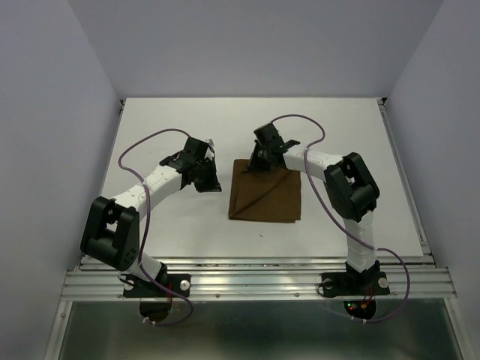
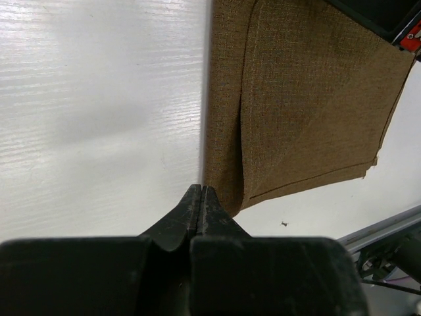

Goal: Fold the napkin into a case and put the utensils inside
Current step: Fold the top corner of the square-folded napkin at the center of the board.

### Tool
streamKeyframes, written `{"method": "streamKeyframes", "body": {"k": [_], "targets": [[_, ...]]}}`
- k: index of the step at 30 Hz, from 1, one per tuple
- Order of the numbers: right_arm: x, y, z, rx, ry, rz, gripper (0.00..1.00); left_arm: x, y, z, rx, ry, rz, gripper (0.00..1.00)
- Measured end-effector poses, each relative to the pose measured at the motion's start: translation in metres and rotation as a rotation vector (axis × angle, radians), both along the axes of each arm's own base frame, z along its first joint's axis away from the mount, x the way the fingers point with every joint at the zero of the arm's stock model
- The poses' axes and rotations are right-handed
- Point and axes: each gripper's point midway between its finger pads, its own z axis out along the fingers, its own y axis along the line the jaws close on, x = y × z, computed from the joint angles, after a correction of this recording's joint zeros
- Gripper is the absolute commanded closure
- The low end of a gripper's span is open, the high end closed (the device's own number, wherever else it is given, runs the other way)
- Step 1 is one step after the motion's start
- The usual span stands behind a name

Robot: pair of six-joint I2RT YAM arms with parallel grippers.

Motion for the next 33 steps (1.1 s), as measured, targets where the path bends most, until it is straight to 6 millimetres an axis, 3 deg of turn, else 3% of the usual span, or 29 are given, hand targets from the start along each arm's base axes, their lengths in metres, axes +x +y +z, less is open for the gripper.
{"method": "streamKeyframes", "body": {"k": [18,29,33], "targets": [[0.01,0.01,0.01,0.03,-0.021,0.006,0.98,-0.005,0.002,-0.007,0.003,0.018,0.007,1.0],[0.014,0.019,0.001,0.05,-0.005,0.019,0.95,-0.008,0.003,-0.011,0.006,0.03,0.012,1.0],[0.014,0.019,-0.003,0.047,-0.002,0.019,0.85,-0.008,0.003,-0.012,0.008,0.033,0.012,1.0]]}}
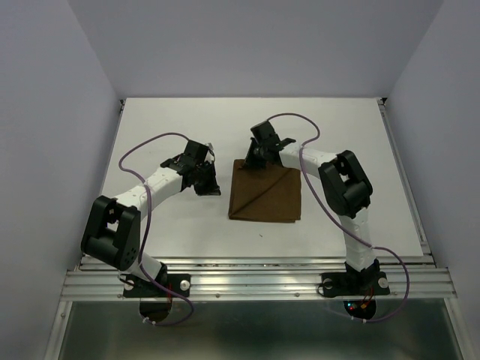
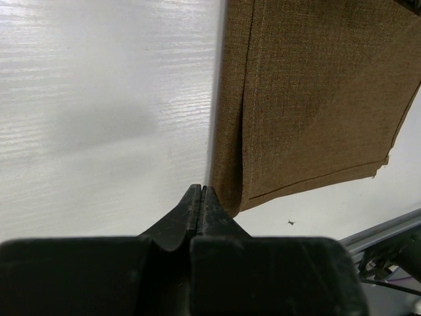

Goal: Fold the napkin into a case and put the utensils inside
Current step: Fold the top corner of the square-folded napkin at the center of the board, then smooth out the upper triangle-folded napkin at the center of the board.

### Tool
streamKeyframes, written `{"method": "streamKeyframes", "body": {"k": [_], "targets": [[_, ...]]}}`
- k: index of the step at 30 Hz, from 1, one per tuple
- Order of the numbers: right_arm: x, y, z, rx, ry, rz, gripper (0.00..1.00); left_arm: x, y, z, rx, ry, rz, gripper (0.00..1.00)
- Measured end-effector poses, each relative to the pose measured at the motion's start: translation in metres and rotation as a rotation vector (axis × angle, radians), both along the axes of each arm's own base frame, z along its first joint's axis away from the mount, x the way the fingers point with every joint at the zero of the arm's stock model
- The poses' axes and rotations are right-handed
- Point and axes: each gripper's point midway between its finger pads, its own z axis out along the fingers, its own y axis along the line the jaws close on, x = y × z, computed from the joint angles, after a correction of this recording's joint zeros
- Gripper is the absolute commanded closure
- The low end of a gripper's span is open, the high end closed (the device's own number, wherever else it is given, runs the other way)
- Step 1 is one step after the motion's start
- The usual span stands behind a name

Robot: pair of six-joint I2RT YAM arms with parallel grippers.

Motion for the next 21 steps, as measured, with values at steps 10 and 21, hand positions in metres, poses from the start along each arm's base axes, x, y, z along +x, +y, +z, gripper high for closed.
{"method": "streamKeyframes", "body": {"k": [10,21], "targets": [[0.011,0.006,0.015,0.011,-0.044,0.01,0.54,0.002,0.003,-0.002,0.018,-0.004,0.011,1.0],[0.02,-0.015,0.042,-0.023,-0.117,-0.014,0.59,0.006,0.002,0.001,0.02,-0.008,0.013,1.0]]}}
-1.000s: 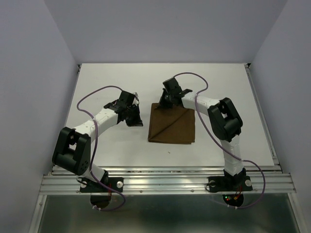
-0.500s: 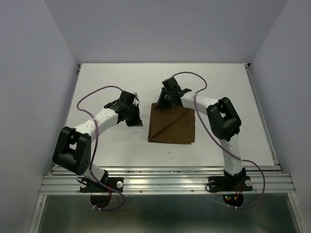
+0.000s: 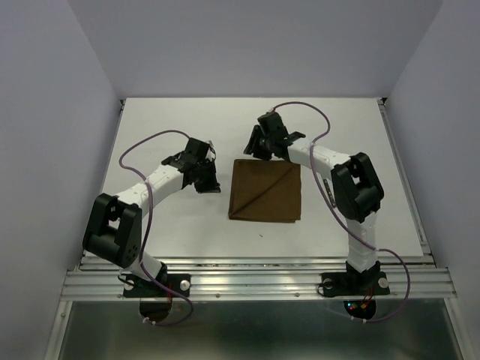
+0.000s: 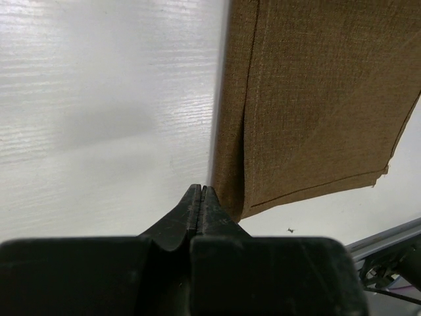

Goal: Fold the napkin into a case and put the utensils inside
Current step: Smooth out the upper triangle-folded napkin at the center of the board.

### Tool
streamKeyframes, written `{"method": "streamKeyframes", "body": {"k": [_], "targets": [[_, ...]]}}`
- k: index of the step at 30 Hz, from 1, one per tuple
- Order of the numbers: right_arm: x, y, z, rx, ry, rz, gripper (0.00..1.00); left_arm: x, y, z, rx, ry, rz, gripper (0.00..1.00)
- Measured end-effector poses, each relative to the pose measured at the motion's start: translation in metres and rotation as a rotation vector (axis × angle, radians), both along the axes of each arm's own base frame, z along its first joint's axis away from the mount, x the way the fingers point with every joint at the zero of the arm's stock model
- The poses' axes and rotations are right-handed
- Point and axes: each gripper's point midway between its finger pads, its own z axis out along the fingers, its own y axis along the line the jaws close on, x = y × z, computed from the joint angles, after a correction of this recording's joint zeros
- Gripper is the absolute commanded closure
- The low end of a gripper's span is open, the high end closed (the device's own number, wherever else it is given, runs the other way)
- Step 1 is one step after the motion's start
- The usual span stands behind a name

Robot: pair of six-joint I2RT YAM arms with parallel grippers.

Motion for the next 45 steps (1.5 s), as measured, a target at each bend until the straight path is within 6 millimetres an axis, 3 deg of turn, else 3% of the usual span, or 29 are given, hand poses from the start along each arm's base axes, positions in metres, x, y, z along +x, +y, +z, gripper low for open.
{"method": "streamKeyframes", "body": {"k": [1,4,7,11,15,25,33,41,45], "targets": [[0.0,-0.006,0.003,-0.006,-0.007,-0.008,0.74,0.002,-0.001,0.001,-0.002,-0.003,-0.001,1.0],[-0.001,-0.037,0.018,-0.025,-0.032,-0.05,0.98,0.007,-0.004,0.006,-0.01,-0.014,-0.002,1.0],[-0.004,-0.067,0.023,-0.043,-0.042,-0.093,0.99,0.009,-0.008,0.01,-0.02,-0.026,-0.008,1.0],[-0.017,-0.112,0.01,-0.089,-0.006,-0.156,0.99,0.005,-0.021,0.012,-0.034,-0.026,-0.038,1.0],[-0.03,-0.136,-0.005,-0.121,0.031,-0.184,0.99,-0.001,-0.039,0.01,-0.04,-0.021,-0.088,1.0],[-0.041,-0.142,-0.019,-0.127,0.068,-0.179,0.99,-0.005,-0.057,0.003,-0.05,-0.005,-0.126,1.0],[-0.053,-0.14,-0.031,-0.118,0.104,-0.162,0.99,-0.008,-0.083,0.003,-0.075,-0.019,-0.183,1.0],[-0.06,-0.135,-0.023,-0.111,0.082,-0.148,0.99,-0.003,-0.086,0.005,-0.069,-0.06,-0.178,1.0],[-0.064,-0.132,-0.012,-0.104,0.056,-0.14,0.99,0.002,-0.085,0.023,-0.094,-0.133,-0.167,1.0]]}}
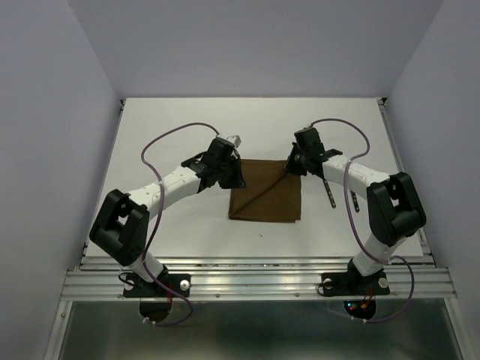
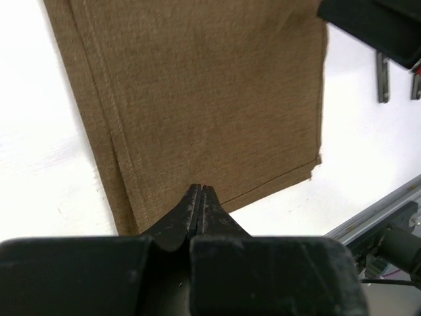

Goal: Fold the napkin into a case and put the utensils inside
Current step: Smooth out the upper triangle-folded napkin at the center of the board.

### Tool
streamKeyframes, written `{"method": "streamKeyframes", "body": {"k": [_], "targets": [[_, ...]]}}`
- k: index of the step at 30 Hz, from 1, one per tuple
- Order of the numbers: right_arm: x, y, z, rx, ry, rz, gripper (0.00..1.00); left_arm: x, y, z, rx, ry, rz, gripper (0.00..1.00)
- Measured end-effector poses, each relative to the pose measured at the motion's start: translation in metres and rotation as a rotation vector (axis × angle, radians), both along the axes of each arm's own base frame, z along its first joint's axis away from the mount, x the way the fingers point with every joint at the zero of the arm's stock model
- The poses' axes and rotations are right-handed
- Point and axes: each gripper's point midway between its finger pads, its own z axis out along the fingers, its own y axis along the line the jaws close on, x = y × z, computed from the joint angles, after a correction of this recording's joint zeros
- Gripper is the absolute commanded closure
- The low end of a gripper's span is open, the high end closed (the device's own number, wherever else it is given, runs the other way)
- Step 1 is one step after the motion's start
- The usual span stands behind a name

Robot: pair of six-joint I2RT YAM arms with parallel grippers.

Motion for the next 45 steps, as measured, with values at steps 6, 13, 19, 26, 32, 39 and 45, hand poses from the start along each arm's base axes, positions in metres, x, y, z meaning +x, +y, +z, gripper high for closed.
{"method": "streamKeyframes", "body": {"k": [6,13,19,26,32,39,45], "targets": [[0.0,0.004,0.009,0.01,-0.029,0.008,0.99,0.0,-0.011,0.009,-0.032,-0.044,-0.01,1.0],[0.004,-0.001,-0.001,-0.031,-0.02,-0.006,0.99,-0.01,-0.008,-0.015,0.041,-0.004,-0.035,1.0],[0.018,-0.004,-0.016,-0.085,-0.001,-0.012,0.99,-0.013,-0.003,-0.027,0.078,0.021,-0.046,1.0],[0.036,-0.011,-0.019,-0.116,-0.01,-0.021,0.99,-0.022,0.002,-0.04,0.088,0.048,-0.054,1.0],[0.056,-0.015,-0.024,-0.124,-0.014,-0.031,0.99,-0.024,0.007,-0.046,0.103,0.058,-0.05,1.0],[0.06,-0.012,-0.046,-0.137,0.026,-0.022,0.99,-0.026,0.016,-0.055,0.125,0.068,-0.03,1.0],[0.06,-0.01,-0.042,-0.127,0.025,-0.009,0.99,-0.025,0.022,-0.06,0.141,0.071,-0.017,1.0]]}}
